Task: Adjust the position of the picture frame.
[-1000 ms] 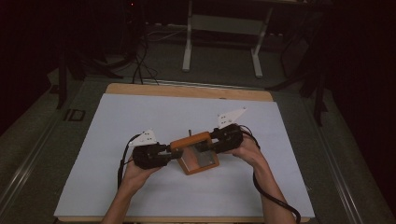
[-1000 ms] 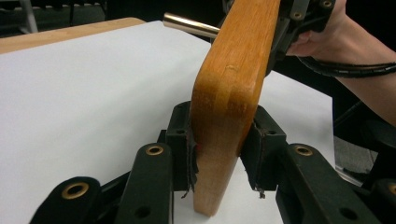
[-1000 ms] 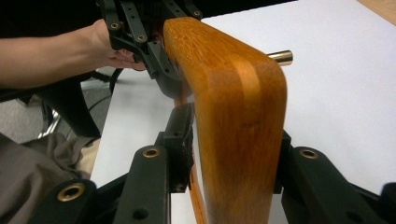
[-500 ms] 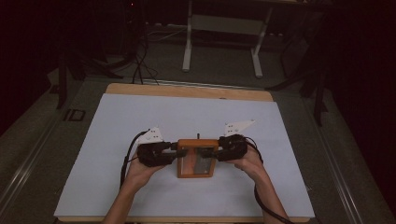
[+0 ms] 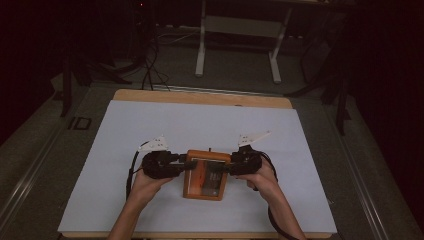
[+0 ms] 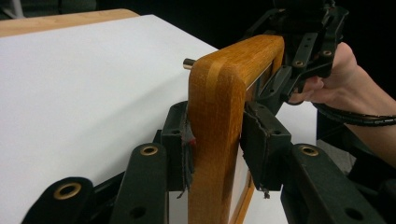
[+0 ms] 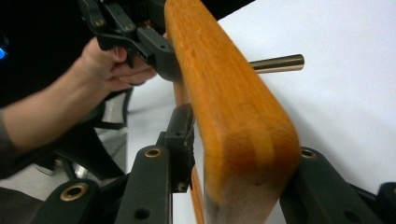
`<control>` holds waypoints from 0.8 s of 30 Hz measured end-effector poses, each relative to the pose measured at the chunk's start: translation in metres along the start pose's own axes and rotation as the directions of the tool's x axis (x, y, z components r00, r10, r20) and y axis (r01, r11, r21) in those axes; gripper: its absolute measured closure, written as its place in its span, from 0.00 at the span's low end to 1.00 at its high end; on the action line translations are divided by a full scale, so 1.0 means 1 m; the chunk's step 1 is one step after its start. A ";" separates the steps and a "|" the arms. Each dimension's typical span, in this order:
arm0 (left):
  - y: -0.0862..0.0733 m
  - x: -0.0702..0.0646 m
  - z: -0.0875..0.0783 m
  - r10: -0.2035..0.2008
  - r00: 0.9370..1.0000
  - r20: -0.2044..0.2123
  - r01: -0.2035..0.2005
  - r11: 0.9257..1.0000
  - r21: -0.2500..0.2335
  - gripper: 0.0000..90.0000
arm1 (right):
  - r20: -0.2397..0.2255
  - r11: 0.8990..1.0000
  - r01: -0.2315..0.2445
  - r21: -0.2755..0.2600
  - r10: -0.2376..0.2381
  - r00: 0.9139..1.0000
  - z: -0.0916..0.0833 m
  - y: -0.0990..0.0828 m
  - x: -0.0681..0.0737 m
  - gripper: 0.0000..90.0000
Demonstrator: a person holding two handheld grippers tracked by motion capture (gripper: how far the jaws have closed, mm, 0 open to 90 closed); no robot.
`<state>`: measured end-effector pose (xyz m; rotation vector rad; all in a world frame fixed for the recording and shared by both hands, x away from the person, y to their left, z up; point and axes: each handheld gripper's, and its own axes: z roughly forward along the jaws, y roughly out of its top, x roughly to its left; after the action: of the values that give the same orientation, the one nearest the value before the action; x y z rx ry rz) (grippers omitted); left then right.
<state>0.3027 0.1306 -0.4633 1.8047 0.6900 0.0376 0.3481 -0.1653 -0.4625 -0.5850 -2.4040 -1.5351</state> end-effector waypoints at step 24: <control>-0.011 0.018 0.004 -0.058 0.998 -0.001 0.058 0.998 -0.008 0.71 | 0.156 0.997 -0.073 0.012 0.070 0.985 0.003 -0.009 0.001 0.59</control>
<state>0.3147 0.1373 -0.4798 1.7761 0.7418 0.0025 0.3431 -0.1657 -0.4711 -0.8062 -2.4770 -1.4877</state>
